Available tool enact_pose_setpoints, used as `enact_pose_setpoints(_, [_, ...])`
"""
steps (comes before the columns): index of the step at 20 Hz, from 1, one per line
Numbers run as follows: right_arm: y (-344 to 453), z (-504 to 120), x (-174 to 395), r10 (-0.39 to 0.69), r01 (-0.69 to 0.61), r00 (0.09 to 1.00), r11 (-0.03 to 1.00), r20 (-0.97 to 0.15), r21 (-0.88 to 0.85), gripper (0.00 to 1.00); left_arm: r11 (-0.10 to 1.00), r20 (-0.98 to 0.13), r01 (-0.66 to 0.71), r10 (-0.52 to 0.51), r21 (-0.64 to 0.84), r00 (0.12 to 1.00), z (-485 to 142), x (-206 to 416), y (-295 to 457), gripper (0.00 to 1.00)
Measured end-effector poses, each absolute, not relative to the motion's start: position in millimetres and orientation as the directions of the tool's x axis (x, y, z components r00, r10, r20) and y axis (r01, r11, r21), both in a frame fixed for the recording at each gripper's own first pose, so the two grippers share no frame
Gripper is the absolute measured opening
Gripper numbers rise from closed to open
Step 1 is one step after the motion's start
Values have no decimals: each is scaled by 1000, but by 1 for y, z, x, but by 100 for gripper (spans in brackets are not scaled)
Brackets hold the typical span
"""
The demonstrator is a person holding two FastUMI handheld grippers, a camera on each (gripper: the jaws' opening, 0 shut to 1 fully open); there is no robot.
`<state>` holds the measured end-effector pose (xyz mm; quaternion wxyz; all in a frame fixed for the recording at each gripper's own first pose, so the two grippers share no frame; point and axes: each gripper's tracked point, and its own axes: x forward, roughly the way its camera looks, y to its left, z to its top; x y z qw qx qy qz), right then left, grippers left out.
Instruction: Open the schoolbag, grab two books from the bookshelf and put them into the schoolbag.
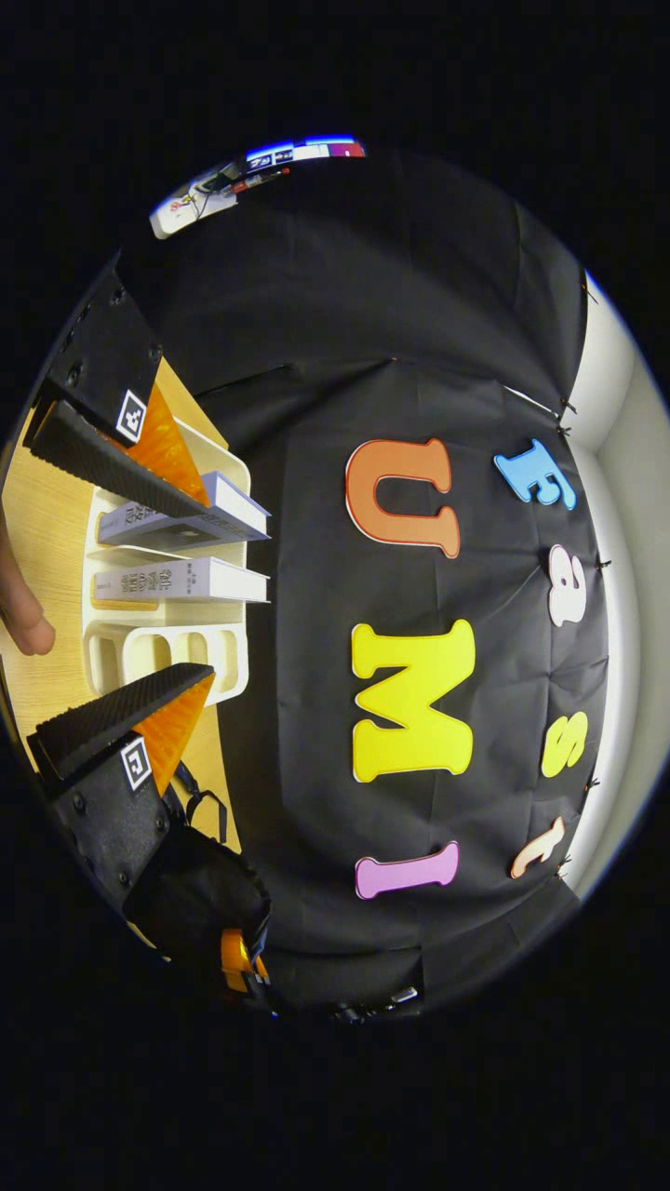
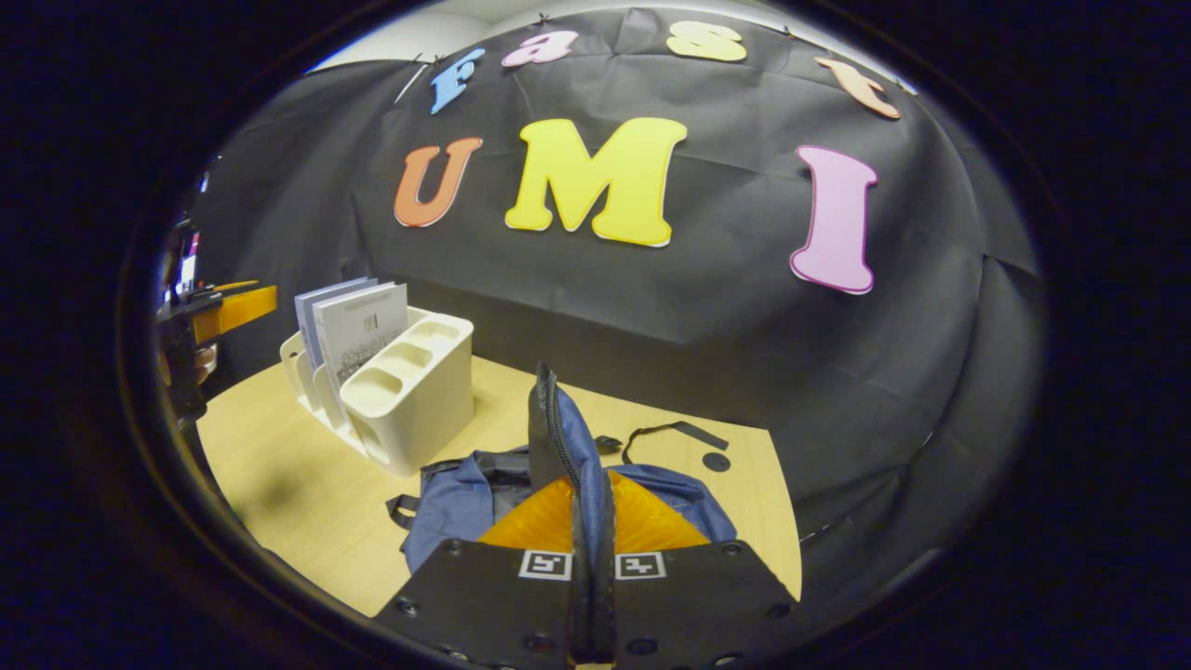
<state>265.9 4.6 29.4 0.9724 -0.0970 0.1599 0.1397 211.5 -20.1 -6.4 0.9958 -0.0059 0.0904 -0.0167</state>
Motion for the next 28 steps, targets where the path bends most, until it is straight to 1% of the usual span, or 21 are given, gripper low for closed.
enact_pose_setpoints(2, [-4, 33, 266, 246, -303, 909, 944, -336, -129, 2, 997, -213, 51, -61, -54, 975, -6, 236, -29, 98])
enact_pose_setpoints(5, [-17, 35, 266, 248, -299, 913, 947, -323, -117, 2, 999, -235, 36, -34, 3, 971, -6, 274, -26, 98])
enact_pose_setpoints(8, [-25, 31, 266, 255, -302, 912, 948, -323, -103, 2, 998, -309, 65, -67, -19, 949, -18, 303, -36, 98])
enact_pose_setpoints(9, [-27, 27, 265, 259, -306, 909, 947, -328, -101, 2, 998, -331, 60, -61, -15, 942, -21, 311, -34, 98])
enact_pose_setpoints(13, [-28, 18, 262, 280, -326, 900, 941, -335, -89, 2, 995, -402, 49, -10, 87, 916, -37, 348, -24, 98])
enact_pose_setpoints(15, [-27, 16, 262, 292, -336, 896, 938, -333, -81, 2, 989, -443, 68, -2, 132, 897, -49, 359, -20, 98])
enact_pose_setpoints(16, [-27, 15, 262, 295, -338, 895, 938, -336, -75, 5, 987, -475, 74, 4, 146, 880, -55, 361, -20, 97])
enact_pose_setpoints(17, [-28, 13, 262, 297, -339, 893, 938, -337, -73, 5, 985, -503, 78, 10, 154, 864, -64, 361, -19, 94])
enact_pose_setpoints(20, [-28, 11, 263, 306, -347, 892, 936, -333, -68, 2, 979, -574, 93, 28, 179, 818, -85, 366, -18, 91])
enact_pose_setpoints(22, [-28, 6, 261, 314, -353, 885, 934, -344, -55, 2, 978, -607, 111, 19, 176, 795, -93, 368, -21, 86])
enact_pose_setpoints(23, [-27, 3, 259, 324, -361, 880, 931, -347, -48, 2, 981, -640, 123, 0, 148, 768, -98, 364, -27, 82])
enact_pose_setpoints(25, [-31, -2, 258, 322, -363, 880, 930, -349, -56, 2, 992, -717, 117, -51, 43, 695, -111, 355, -41, 74])
enact_pose_setpoints(26, [-34, -2, 259, 321, -360, 880, 931, -350, -52, 2, 994, -737, 107, -66, 8, 672, -113, 355, -45, 72])
enact_pose_setpoints(27, [-33, -2, 259, 324, -360, 880, 932, -348, -41, 2, 995, -758, 103, -68, -2, 649, -119, 356, -46, 56])
enact_pose_setpoints(28, [-35, -2, 259, 322, -355, 881, 934, -346, -37, 2, 994, -785, 110, -51, 23, 618, -125, 353, -44, 54])
